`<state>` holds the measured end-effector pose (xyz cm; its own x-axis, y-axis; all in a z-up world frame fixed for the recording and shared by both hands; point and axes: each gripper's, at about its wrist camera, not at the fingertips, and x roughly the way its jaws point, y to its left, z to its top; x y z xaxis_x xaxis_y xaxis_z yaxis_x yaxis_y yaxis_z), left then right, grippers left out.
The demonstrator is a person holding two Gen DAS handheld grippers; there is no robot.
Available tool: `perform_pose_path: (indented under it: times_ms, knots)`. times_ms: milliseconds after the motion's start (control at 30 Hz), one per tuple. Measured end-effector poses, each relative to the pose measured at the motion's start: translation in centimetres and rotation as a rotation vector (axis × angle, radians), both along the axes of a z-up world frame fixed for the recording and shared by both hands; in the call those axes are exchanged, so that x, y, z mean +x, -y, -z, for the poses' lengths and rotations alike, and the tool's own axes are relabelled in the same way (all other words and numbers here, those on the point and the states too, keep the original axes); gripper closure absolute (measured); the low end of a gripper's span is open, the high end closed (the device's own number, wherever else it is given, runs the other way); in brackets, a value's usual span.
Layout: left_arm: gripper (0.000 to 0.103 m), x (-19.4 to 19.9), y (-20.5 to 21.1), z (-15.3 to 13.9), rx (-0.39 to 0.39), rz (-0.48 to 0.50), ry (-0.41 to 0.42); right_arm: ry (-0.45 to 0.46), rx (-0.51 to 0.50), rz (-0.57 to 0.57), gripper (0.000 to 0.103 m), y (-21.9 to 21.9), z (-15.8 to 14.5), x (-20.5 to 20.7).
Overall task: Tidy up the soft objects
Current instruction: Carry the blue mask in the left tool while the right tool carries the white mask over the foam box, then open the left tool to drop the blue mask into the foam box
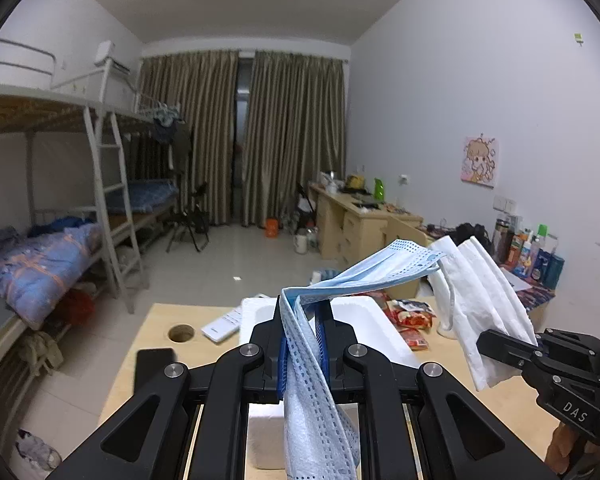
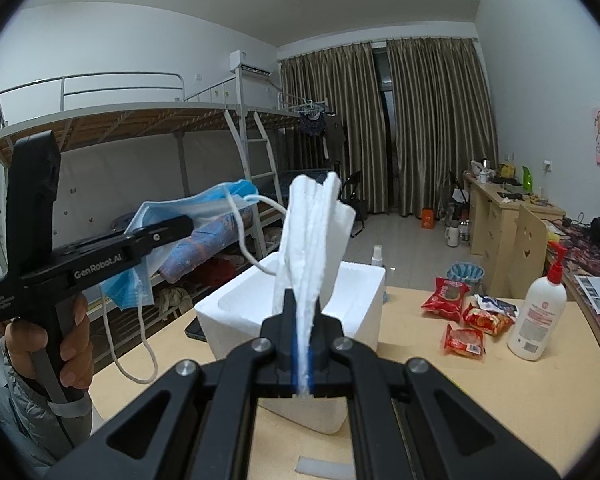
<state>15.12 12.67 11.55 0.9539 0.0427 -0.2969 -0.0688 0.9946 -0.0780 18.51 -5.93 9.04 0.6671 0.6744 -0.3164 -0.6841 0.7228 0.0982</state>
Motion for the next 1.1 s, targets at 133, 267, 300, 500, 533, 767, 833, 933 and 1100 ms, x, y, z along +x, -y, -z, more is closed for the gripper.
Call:
perform_pose_path:
  times_ms: [133,267,300,500,533,767,833,933,1100]
  knots:
    - [0.09,2.3,-0.2,0.0,-0.009,0.024,-0.041,-0.008,0.002,0.016,0.098,0.0,-0.2,1.2]
    - [0.09,5.2,-0.7,0.1,-0.003,0.01,-0.08,-0.007,-0.007,0.025,0.098,-0.2,-0.2,1.9]
    - [0.09,5.7,-0.7,0.1,-0.006,0.015,-0.085,-0.009,-0.009,0.025,0.098,-0.3,-0.2,2.0]
    - [0.091,8.8,-0.7,0.8,-0.016,0.035,-0.115,-0.017,-0.014,0.021,0.098,-0.5,-0.1,2.9]
    - [0.091,9.1,-0.7,0.8,-0.013,0.038,-0.118,-0.019,-0.015,0.02,0.098,-0.6,0.0,3.0]
    - [0.091,11.8,-0.7,2.0,-0.002,0.047,-0.165,-0.028,-0.017,0.023,0.098,-0.6,0.2,3.8]
    - [0.091,12.5,-1.1,2.3,-0.005,0.044,-0.184,-0.033,-0.017,0.019,0.098,-0.7,0.3,4.0]
    - [0.091,13.6,-1.1,2.9,-0.013,0.053,-0.212,-0.036,-0.022,0.018,0.098,-0.8,0.4,4.1]
    - [0.088,14.5,-0.9,3.6,0.002,0.055,-0.232,-0.039,-0.025,0.021,0.098,-0.8,0.5,4.3]
